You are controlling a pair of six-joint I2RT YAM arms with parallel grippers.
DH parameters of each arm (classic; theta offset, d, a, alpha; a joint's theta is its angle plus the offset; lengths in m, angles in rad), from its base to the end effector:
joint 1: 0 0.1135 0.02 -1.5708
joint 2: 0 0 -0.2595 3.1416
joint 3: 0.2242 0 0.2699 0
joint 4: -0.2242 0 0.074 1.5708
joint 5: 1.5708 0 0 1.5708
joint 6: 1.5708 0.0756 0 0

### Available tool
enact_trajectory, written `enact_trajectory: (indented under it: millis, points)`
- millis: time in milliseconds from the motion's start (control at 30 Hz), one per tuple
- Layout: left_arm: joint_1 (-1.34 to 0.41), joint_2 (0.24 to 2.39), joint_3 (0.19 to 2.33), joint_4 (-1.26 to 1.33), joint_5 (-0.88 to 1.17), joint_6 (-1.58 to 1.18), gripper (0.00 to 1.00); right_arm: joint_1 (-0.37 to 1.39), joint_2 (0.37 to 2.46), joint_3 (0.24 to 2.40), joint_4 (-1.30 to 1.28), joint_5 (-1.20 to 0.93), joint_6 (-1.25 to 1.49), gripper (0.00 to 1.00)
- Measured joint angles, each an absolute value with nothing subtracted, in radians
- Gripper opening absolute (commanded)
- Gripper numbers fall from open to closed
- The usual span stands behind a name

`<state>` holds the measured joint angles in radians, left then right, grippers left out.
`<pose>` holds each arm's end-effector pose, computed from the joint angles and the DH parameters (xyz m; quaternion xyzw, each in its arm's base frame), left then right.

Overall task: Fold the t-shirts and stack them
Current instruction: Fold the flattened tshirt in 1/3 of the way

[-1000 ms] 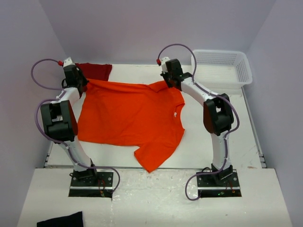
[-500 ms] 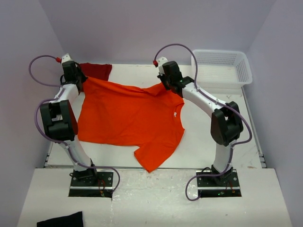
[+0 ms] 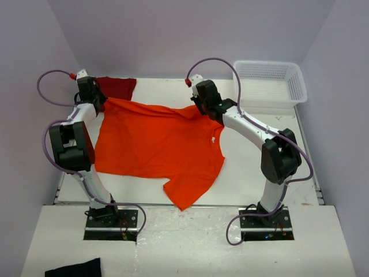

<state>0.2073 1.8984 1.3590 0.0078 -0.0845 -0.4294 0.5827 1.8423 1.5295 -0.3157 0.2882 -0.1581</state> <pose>0.4770 0.1069 0.1998 -0.2914 0.8171 -0.0185 0.4971 0.4100 0.2445 0.2535 -0.2584 0.8456 -0.0304 0.4661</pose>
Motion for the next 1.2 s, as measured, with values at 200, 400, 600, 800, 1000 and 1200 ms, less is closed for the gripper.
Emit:
enact_trajectory:
  millis: [200, 400, 600, 800, 1000, 1200]
  points:
    - [0.207, 1.899, 1.334, 0.001, -0.083, -0.438, 0.00, 0.630, 1.828, 1.485, -0.318, 0.303, -0.141, 0.00]
    - [0.207, 1.895, 1.290, -0.011, -0.083, -0.457, 0.00, 0.641, 1.787, 1.454, -0.325, 0.331, -0.118, 0.00]
    - [0.207, 1.860, 1.251, -0.043, -0.086, -0.469, 0.00, 0.643, 1.727, 1.414, -0.337, 0.369, -0.089, 0.00]
    - [0.207, 1.823, 1.250, -0.045, -0.078, -0.453, 0.00, 0.650, 1.691, 1.378, -0.350, 0.389, -0.062, 0.00]
    - [0.207, 1.769, 1.208, -0.030, -0.060, -0.444, 0.00, 0.676, 1.687, 1.352, -0.360, 0.403, -0.040, 0.00]
    - [0.207, 1.733, 1.148, -0.031, -0.059, -0.444, 0.00, 0.694, 1.685, 1.312, -0.384, 0.406, -0.010, 0.00]
